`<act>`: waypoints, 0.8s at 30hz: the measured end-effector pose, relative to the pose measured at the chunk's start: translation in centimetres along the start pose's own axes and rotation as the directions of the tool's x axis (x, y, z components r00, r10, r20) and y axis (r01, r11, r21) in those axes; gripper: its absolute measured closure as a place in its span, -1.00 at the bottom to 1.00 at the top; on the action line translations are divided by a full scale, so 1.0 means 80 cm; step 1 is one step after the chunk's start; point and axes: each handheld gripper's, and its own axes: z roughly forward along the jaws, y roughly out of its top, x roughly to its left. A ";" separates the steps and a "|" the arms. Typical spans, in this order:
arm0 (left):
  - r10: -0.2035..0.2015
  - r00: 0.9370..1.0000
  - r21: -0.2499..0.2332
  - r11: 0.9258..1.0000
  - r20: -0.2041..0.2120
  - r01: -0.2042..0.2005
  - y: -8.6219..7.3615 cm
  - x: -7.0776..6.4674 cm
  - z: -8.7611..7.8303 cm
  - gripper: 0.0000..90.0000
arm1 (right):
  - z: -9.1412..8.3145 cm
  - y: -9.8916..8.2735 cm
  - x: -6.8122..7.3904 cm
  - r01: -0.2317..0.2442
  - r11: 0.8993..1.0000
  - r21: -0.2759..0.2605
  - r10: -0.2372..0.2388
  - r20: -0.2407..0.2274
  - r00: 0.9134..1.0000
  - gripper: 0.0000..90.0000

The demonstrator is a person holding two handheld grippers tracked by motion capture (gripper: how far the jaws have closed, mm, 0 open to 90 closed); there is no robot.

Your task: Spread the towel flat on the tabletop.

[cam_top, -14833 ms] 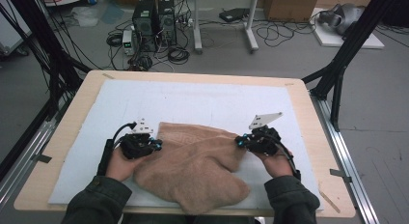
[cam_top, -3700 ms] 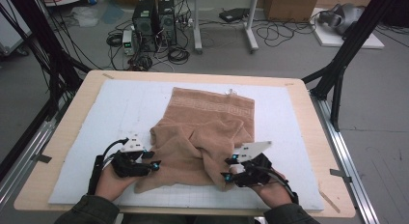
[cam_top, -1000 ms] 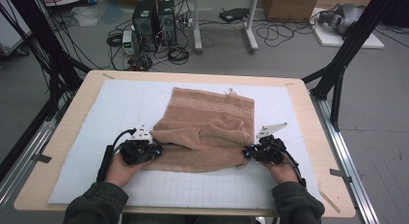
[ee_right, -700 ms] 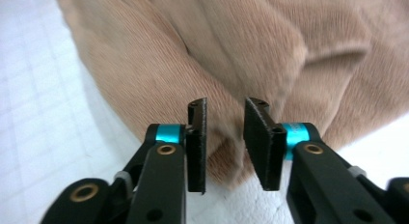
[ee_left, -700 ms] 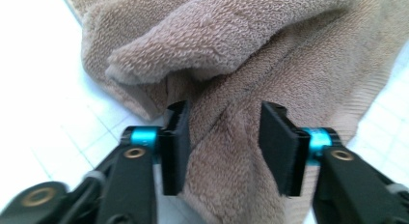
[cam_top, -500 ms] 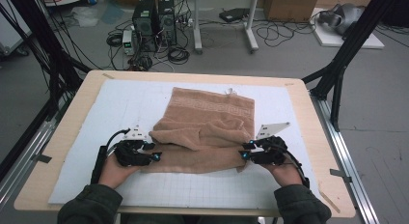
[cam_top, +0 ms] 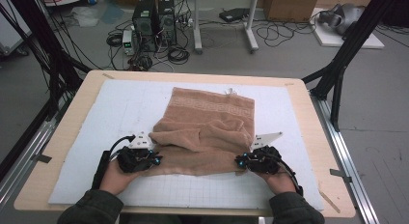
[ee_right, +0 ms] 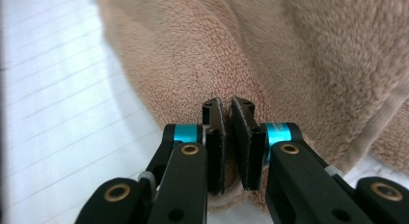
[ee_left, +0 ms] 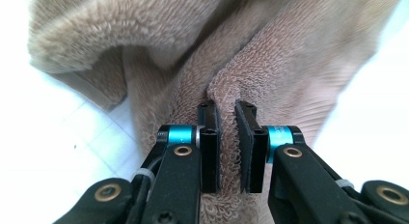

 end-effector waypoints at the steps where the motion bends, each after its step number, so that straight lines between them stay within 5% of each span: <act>1: 0.000 1.000 -0.013 1.000 0.004 0.000 -0.002 -0.004 -0.008 0.80 | -0.005 0.000 0.006 0.007 1.000 -0.004 -0.007 -0.007 1.000 0.87; 9: 0.023 0.996 -0.081 0.997 0.082 -0.017 -0.014 -0.037 -0.063 0.78 | -0.047 0.004 0.059 0.088 0.996 -0.028 -0.090 -0.071 0.993 0.84; 13: 0.029 0.992 -0.099 0.995 0.126 -0.016 -0.006 -0.037 -0.076 0.39 | -0.069 0.006 0.065 0.081 0.990 -0.115 -0.095 -0.115 0.989 0.64; 16: 0.043 0.992 -0.104 0.994 0.118 -0.031 0.006 -0.031 -0.063 0.27 | -0.068 0.012 0.050 0.082 0.990 -0.116 -0.090 -0.063 0.994 0.56; 20: 0.021 0.997 -0.082 0.997 0.077 -0.015 0.009 -0.018 -0.026 0.24 | -0.033 0.015 0.026 0.079 0.995 -0.056 -0.080 -0.021 0.997 0.40; 24: 0.055 0.998 0.037 0.998 0.024 -0.055 0.005 -0.009 0.011 0.20 | 0.009 0.010 0.010 0.079 0.997 0.027 -0.078 -0.024 0.997 0.40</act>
